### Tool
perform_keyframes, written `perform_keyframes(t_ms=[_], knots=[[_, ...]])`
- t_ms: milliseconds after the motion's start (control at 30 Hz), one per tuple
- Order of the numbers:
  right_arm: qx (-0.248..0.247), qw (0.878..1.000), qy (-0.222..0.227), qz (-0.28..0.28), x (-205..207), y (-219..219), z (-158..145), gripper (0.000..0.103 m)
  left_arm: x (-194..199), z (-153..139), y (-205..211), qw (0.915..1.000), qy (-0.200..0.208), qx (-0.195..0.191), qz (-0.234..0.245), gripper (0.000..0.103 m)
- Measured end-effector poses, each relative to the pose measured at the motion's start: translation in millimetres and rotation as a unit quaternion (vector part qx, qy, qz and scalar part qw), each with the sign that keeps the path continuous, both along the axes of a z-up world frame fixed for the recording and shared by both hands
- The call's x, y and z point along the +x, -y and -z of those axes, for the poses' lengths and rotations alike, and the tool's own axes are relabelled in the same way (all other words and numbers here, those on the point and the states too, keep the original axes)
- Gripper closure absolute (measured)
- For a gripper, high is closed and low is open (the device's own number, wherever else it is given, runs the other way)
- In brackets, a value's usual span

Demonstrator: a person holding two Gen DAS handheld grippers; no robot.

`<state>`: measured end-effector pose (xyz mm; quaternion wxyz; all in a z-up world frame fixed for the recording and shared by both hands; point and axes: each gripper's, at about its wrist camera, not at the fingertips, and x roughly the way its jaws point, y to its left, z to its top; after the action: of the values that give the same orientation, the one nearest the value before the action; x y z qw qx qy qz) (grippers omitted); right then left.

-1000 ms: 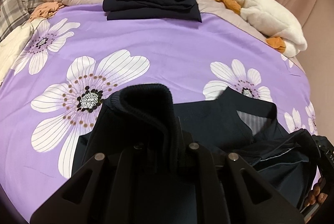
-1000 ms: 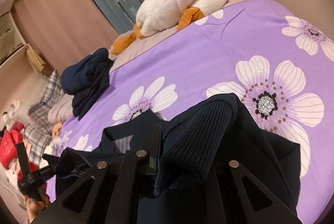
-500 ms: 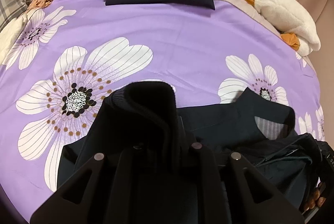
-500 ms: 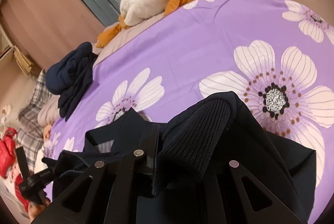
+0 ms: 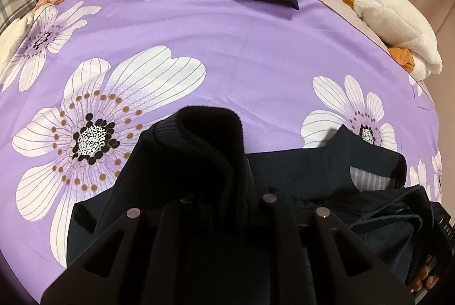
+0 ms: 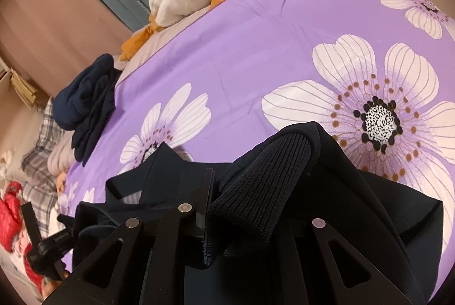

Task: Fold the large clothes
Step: 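Hold the hem at the collar and smooth the fold with both tools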

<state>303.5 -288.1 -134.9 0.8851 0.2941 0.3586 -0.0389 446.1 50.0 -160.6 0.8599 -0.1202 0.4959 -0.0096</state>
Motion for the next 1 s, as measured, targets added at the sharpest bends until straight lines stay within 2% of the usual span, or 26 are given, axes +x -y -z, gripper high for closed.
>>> perform_keyframes(t_ms=[433,1000], knots=[[0.022,1.000,-0.014,0.004,5.6,5.7,6.0,0.091,5.1,2.3,1.9,1.0000,-0.003,0.007,0.003,0.085],[0.019,1.000,-0.018,0.001,8.4,5.7,7.7,0.091,4.1,2.9,1.7,0.9998,0.000,0.015,0.010,0.085]])
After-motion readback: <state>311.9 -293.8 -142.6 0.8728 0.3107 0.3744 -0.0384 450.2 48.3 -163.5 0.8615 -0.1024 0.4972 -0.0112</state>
